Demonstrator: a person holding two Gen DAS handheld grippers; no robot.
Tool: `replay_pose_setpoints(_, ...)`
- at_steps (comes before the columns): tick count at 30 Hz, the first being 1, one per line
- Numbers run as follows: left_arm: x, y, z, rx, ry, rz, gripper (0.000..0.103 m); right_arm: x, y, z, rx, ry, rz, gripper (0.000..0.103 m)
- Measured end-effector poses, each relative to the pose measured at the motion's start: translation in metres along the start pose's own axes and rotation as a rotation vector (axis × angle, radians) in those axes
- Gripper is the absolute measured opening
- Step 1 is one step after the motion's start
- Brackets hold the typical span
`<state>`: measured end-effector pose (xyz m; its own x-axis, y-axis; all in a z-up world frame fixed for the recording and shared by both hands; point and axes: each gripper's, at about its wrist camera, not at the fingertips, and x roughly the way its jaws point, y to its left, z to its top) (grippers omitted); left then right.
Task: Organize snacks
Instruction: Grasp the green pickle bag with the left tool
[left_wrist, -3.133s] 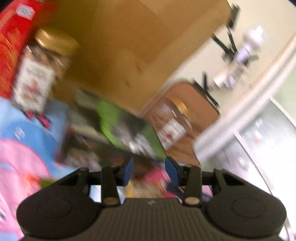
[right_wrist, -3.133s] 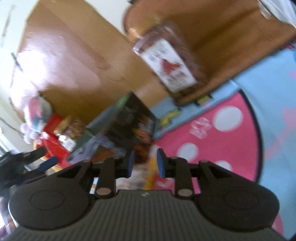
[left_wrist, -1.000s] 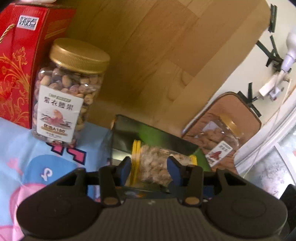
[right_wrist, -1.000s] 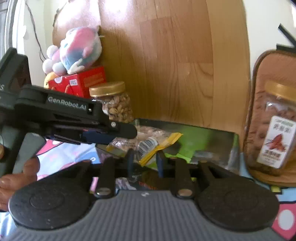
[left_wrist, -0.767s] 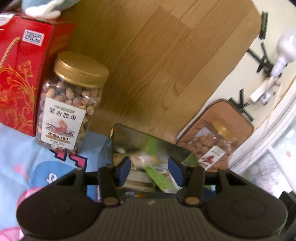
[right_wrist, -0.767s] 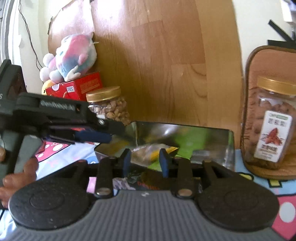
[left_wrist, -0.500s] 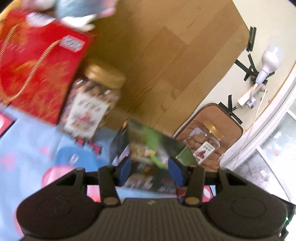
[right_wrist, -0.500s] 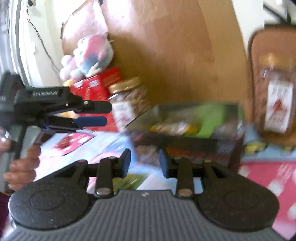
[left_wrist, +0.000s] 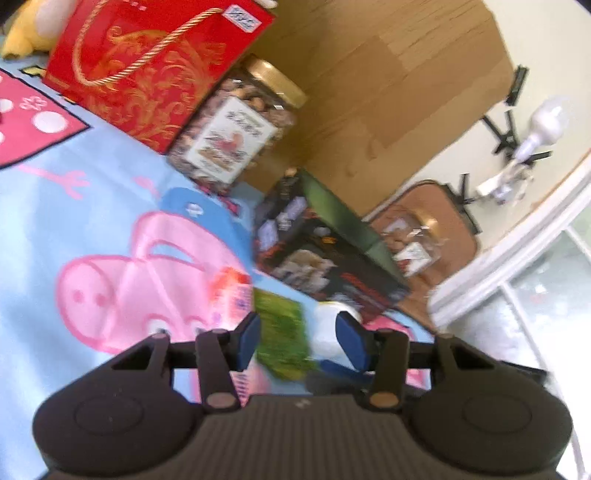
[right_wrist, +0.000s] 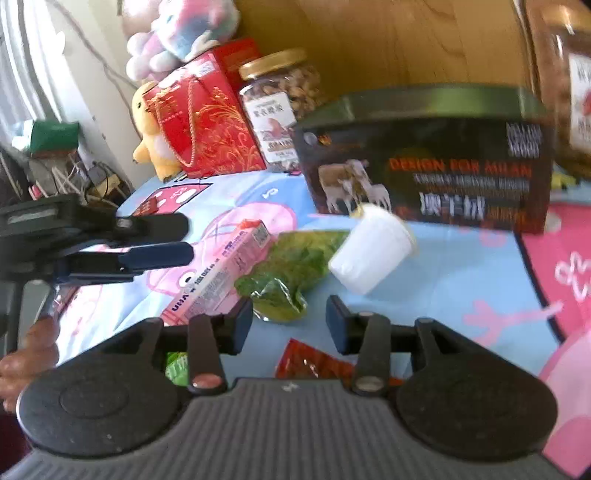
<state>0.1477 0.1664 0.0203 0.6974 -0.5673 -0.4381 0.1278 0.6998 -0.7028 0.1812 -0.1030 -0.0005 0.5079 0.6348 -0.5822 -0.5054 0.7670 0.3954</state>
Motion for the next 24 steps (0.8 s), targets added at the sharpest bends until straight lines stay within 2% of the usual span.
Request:
replay_pose_setpoints(4, 0.013, -0.013, -0.004, -0.007, 0.050, -0.051, 0.046, 0.000, -0.011, 0.002, 0.072, -0.008, 0.032, 0.046)
replay_pose_setpoints(5, 0.017, -0.013, -0.005, -0.010, 0.057, -0.049, 0.046, 0.002, -0.011, 0.003, 0.079, -0.005, 0.040, 0.021)
replay_pose_setpoints(6, 0.021, -0.013, -0.007, -0.016, 0.063, -0.040, 0.046, 0.003, -0.011, 0.001, 0.088, 0.011, 0.044, 0.006)
replay_pose_setpoints(10, 0.027, -0.009, -0.013, -0.050, 0.084, -0.035, 0.046, -0.005, -0.012, -0.003, 0.122, 0.010, 0.068, 0.005)
replay_pose_setpoints(13, 0.029, -0.010, -0.016, -0.051, 0.093, -0.033, 0.046, -0.021, -0.022, -0.003, 0.201, -0.002, 0.134, 0.005)
replay_pose_setpoints(15, 0.030, -0.013, -0.019, -0.059, 0.100, -0.037, 0.057, -0.034, -0.030, -0.006, 0.249, -0.010, 0.173, 0.005)
replay_pose_setpoints(16, 0.030, -0.014, -0.020, -0.062, 0.102, -0.038, 0.057, -0.040, -0.034, -0.009, 0.275, -0.011, 0.189, 0.005)
replay_pose_setpoints(20, 0.032, -0.021, -0.029, -0.059, 0.133, -0.065, 0.057, -0.067, -0.054, -0.028, 0.367, -0.022, 0.216, 0.005)
replay_pose_setpoints(24, 0.042, -0.027, -0.044, -0.070, 0.198, -0.092, 0.057, -0.087, -0.069, -0.049, 0.447, -0.025, 0.250, 0.006)
